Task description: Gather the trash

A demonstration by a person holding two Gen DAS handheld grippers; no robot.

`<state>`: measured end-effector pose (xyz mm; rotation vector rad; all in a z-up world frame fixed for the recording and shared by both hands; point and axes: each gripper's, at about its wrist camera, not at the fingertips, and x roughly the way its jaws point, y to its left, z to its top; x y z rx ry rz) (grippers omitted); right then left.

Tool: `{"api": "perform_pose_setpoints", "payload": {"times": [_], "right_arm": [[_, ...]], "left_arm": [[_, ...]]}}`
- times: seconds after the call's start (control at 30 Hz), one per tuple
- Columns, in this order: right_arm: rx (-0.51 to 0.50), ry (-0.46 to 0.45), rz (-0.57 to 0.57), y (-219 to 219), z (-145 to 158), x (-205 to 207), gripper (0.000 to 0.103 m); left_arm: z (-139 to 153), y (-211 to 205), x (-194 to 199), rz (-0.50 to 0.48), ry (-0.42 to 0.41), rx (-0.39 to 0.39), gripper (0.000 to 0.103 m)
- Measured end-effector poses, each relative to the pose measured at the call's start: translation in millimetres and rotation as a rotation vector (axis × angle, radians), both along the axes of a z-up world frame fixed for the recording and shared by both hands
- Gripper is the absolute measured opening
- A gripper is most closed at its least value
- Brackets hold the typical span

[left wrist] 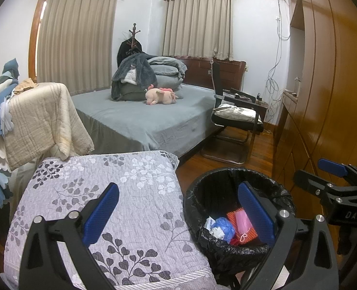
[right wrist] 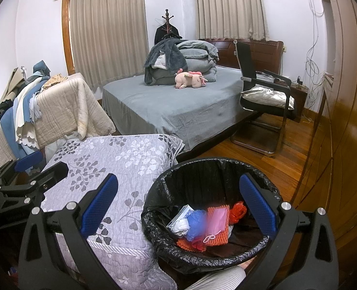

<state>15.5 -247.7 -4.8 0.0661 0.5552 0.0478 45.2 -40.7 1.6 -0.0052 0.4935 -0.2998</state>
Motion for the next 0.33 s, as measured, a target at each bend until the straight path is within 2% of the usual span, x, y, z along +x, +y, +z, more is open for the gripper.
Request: {"api": "perform_pose_setpoints", "payload": {"times": [0.33], "right_arm": [[0.001,0.001,0.000,0.1,0.6,0.4,0.098]], "left_arm": [[-4.1,0.6,-1.8,0.004,0.006,0.003,0.097]]}}
